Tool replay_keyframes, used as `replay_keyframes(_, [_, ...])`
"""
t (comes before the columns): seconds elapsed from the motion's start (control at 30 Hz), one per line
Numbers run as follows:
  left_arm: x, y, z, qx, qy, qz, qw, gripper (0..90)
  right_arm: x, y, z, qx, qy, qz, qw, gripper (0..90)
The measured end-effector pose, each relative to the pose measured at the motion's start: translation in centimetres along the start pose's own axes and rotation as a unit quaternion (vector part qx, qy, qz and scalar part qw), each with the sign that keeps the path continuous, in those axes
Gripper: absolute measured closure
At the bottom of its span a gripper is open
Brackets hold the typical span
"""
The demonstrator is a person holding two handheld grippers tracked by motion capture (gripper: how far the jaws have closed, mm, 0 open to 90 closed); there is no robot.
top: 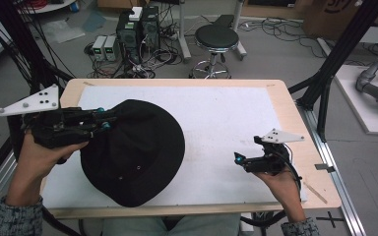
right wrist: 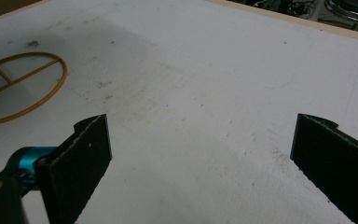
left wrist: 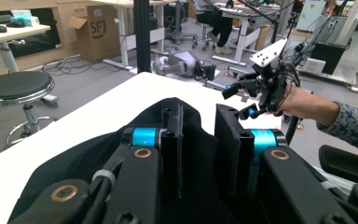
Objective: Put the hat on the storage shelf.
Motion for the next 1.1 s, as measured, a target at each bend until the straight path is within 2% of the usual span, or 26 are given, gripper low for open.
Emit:
replay_keyframes(0.17, [0.0,-0.3,-0.3,-0.010,-0.003,0.002,0.9999,68.0,0.1,0.1,0.0,-0.002,-0.002,-0.001,1.0000,4.7])
replay_keyframes(0.33, [0.0,-0.4,-0.3,-0.011,-0.002,-0.001,0.9999,66.2,0.0,0.0,0.0,-0.001,-0.001,-0.001,1.0000,4.7])
replay_keyframes(0.63, [0.0,-0.5,-0.2,-0.025,-0.001,-0.012,0.9996,56.0,0.1,0.1,0.0,-0.001,-0.001,-0.001,1.0000,4.7])
replay_keyframes(0.77, [0.0,-0.4,0.0,-0.037,0.004,-0.021,0.9991,50.8,0.1,0.0,-0.1,-0.001,-0.002,-0.001,1.0000,4.7])
replay_keyframes(1.1, [0.7,-0.1,0.7,-0.037,0.015,-0.037,0.9985,47.5,0.2,0.2,-0.2,-0.003,-0.005,-0.004,1.0000,4.7])
Point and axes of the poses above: each handheld gripper's, and its own axes: x roughly backward along the jaws, y roughly out of its top, z roughly to its left, the point moved 8 cm from there along -x, roughly forward along the jaws, and after that the axes turned 12 degrees about -z, right-handed, at the moved point
